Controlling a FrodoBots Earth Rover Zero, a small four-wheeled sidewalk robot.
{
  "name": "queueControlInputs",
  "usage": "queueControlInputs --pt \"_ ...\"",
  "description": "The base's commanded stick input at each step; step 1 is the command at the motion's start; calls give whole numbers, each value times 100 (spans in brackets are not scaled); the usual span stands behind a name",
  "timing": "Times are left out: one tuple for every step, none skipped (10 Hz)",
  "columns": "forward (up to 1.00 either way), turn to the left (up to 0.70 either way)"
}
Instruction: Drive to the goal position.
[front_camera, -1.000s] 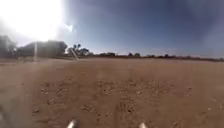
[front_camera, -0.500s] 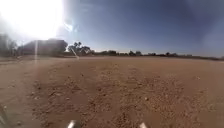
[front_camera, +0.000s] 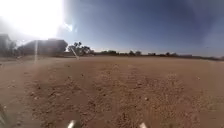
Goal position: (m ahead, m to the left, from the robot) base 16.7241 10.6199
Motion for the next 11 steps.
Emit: queueControlInputs --pt "70 -27" --pt "70 -27" --pt "70 -27" --pt "70 -27" --pt "70 -27" --pt "70 -27" --pt "70 -27" --pt "70 -27" --pt "70 -27" --pt "70 -27" --pt "70 -27"
